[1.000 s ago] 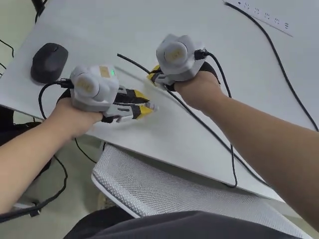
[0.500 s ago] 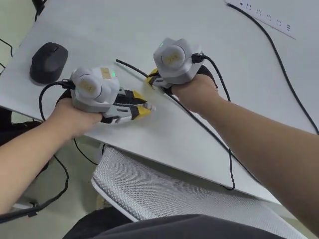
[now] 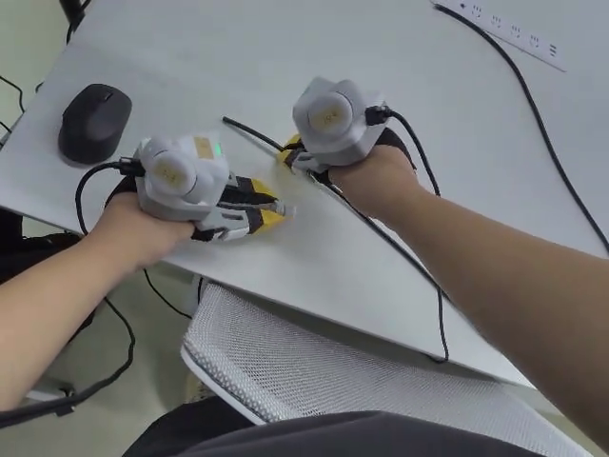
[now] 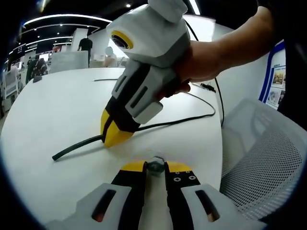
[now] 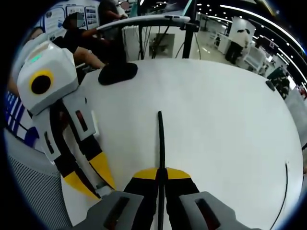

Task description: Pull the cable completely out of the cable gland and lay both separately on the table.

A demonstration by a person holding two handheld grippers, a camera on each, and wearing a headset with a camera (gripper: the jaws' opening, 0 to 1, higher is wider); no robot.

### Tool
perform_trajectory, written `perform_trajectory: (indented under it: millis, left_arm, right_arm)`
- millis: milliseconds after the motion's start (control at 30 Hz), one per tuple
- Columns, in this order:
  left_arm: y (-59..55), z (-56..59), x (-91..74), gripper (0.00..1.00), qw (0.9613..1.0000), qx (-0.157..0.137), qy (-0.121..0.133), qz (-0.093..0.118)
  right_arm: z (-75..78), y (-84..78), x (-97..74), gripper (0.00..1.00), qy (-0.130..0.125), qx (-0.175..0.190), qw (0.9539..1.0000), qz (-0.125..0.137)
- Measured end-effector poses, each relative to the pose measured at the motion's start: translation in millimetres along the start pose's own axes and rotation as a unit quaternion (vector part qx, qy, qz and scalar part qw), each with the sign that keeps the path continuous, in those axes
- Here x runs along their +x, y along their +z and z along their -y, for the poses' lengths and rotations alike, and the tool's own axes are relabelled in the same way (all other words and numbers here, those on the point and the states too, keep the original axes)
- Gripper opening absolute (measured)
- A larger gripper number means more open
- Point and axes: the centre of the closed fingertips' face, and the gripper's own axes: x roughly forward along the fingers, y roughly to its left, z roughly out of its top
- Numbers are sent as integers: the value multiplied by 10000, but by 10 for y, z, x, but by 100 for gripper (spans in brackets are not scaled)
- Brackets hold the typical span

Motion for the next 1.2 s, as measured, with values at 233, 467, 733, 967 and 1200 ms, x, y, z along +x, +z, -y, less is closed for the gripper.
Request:
perform_trajectory:
  millis: [233,467,733,967,1200]
  left_arm:
    - [-19,27,-2,16,9994,257,42,-219]
    - [-45,23,-9,17,9992,257,27,-320]
    - [14,-2,-5,23,9989,240,179,-352]
    - [121,53,-63,29,9992,27,304,-273]
    - [349,186,-192,38,9989,-282,368,6]
  right_arm:
    - [-30,6,-2,1,-35,-247,9996,-97]
    - [15,44,-34,8,-100,-191,9998,-55]
    - [77,155,-273,20,-181,8,9994,281]
    - [106,211,-595,31,-235,95,9976,649]
    - [59,111,-985,42,-274,284,9941,1006]
